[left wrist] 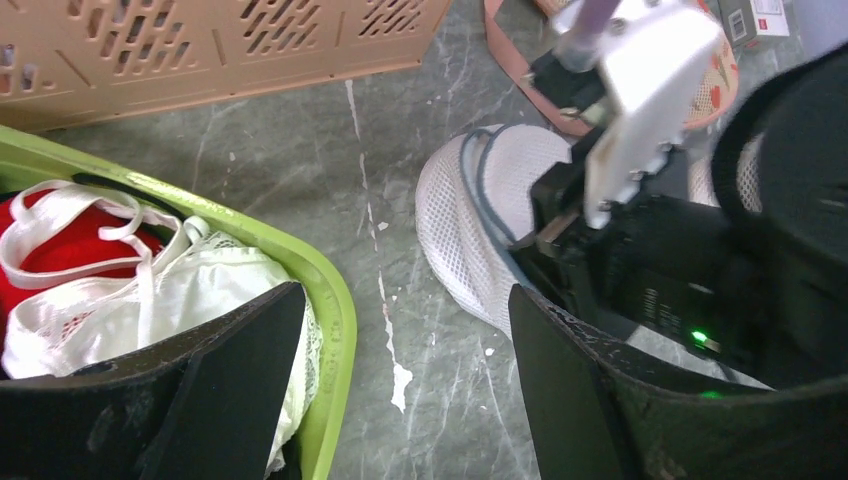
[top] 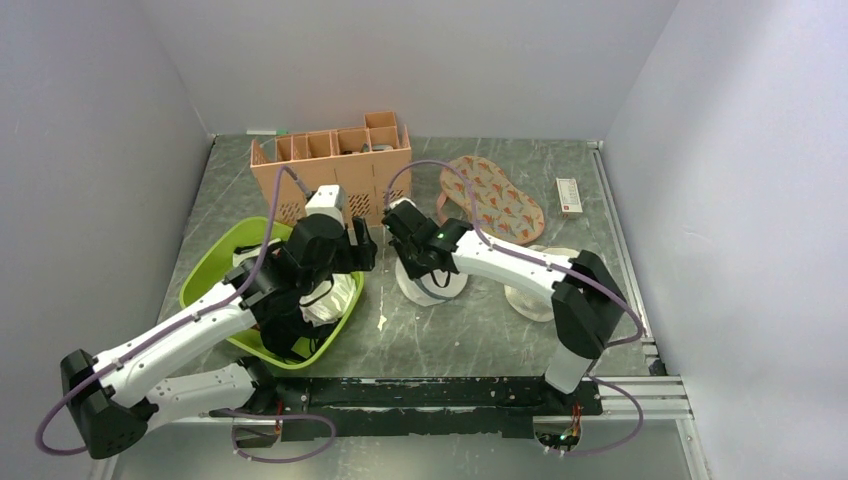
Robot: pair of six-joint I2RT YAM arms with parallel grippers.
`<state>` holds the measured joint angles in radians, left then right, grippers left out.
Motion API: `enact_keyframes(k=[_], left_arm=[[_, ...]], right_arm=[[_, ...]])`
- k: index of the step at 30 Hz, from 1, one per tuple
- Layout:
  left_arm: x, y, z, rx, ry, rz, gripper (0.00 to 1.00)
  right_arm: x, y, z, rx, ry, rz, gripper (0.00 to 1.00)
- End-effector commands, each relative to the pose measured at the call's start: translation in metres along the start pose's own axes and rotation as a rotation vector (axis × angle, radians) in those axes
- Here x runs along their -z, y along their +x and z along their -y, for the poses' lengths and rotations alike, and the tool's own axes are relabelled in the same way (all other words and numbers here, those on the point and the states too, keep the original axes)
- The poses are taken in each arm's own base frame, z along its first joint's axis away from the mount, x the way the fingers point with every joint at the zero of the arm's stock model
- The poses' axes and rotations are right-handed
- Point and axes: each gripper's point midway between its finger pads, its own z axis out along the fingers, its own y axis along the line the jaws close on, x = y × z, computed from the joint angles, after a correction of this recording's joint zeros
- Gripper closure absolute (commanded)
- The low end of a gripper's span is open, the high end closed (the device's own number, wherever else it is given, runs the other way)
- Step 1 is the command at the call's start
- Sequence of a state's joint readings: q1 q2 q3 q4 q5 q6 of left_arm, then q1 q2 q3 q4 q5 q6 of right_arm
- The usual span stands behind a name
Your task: Unzip the laundry bag and remove the bra
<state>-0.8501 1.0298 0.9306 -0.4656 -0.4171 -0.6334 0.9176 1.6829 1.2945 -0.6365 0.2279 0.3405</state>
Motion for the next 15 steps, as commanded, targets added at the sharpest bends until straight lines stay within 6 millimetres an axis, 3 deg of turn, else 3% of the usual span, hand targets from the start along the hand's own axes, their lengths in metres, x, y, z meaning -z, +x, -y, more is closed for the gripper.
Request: enact_keyframes(k=[1,5,9,12,15], left_arm=[[0.013,-0.009,-0.013,0.023,-0.039,0.048,0.13],[0.017,-0.009,-0.018,0.024,-0.055,0.053,0.13],[0.017,-0.009,-0.018,0.020,-0.056,0.052,0.13],[0.016,-0.007,-0.015,0.028,-0.044,0.041,0.09],[0.014,-0.008,-0.001,0.038,0.035,0.040,0.06]], right_arm=[[-0.024,-0.002,-0.029,-0.025,-0.120,0.010,0.97],[-0.048,0.011,-0.040,-0.043,-0.180,0.005,0.95],[-0.070,0.030,-0.038,-0.078,-0.227,0.006,0.90],[-0.070,0.032,-0.032,-0.114,-0.247,0.014,0.77],[-0.054,0.020,-0.022,-0.122,-0.252,0.065,0.60]])
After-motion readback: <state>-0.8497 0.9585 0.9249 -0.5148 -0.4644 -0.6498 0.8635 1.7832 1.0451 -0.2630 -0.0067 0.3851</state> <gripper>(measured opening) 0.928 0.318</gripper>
